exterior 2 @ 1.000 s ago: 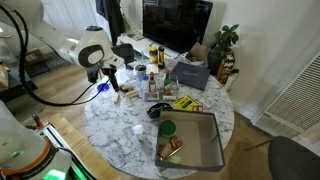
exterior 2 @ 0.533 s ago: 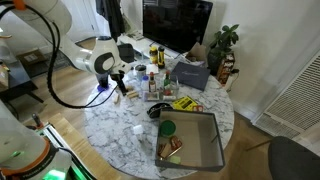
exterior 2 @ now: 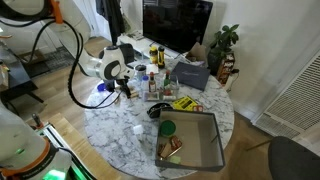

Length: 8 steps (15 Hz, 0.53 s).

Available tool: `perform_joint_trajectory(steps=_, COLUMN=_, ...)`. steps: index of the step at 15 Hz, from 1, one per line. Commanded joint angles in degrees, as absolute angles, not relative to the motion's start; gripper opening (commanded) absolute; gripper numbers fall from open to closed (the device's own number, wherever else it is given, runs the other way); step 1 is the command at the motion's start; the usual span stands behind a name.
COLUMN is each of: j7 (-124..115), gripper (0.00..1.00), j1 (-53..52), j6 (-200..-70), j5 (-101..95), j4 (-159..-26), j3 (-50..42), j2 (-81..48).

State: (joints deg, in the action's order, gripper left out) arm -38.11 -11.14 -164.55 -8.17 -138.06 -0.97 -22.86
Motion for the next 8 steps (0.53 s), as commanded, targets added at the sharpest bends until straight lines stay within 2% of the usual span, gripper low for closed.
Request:
perform_joint_trajectory(steps=1, j7=-37.0, gripper=1.00, j1=-13.9, j6=-168.1, j5=-5.4, j4=-134.9, j3=-3.7, j2=-27.8)
perform_joint_trajectory(steps=2, j7=-36.4, gripper=0.98, j1=-13.9, j6=-169.0, j5=-4.5, j4=-134.3, j3=-3.6, j2=-28.8)
perform_joint_trajectory(steps=4, j7=-35.2, gripper=0.88, j1=-13.8, j6=-169.9, j5=-2.5, j4=-133.1, j3=-3.3, j2=-30.5)
perform_joint_trajectory(steps=5, j7=-34.7, gripper=0.80, j1=-14.0, j6=-170.1, j5=-1.7, j4=-132.6, j3=-3.5, j2=-31.2)
perform_joint_trajectory(steps=6, j7=-34.4, gripper=0.64, j1=-14.2, j6=-170.1, j5=-0.9, j4=-132.0, j3=-3.7, j2=-31.9)
perform_joint_trajectory(steps=7, j7=-33.8, gripper=0.61, j1=-14.1, j6=-169.9, j5=0.0, j4=-131.6, j3=-3.6, j2=-32.4)
perform_joint_trajectory(steps=8, j7=-33.2, gripper=0.63, j1=-13.9, j6=-170.0, j5=0.8, j4=-131.2, j3=-3.4, j2=-32.9)
